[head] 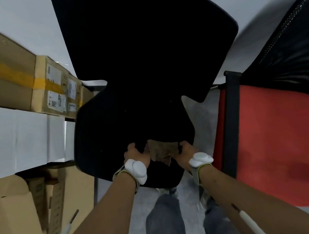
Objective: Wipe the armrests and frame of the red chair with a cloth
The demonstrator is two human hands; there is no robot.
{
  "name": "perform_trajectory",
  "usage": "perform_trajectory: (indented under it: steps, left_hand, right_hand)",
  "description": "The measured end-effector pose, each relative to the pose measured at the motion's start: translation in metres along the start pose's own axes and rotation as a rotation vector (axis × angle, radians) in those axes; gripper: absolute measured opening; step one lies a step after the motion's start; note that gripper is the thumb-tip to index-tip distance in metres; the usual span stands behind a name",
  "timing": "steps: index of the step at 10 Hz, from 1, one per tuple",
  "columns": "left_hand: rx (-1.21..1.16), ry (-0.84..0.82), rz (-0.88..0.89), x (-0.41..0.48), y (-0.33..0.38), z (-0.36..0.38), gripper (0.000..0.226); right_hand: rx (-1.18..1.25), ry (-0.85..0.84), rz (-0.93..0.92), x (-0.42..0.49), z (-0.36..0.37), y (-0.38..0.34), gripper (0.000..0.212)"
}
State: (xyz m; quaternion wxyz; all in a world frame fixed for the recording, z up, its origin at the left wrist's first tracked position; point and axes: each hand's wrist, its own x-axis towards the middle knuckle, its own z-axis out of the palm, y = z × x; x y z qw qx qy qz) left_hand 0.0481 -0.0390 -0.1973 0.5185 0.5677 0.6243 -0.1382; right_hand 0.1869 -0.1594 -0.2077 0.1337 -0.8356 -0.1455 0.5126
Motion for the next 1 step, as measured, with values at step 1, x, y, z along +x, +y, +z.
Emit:
perform_trajectory:
  steps: [1]
  left_hand:
    - [-0.1,-0.047,0.025,-0.012,0.0248,-0.0102,0.008]
  right_hand:
    - [0.031,0.108,-0.052,-0.0022,-0.0135,-0.0164,0.023]
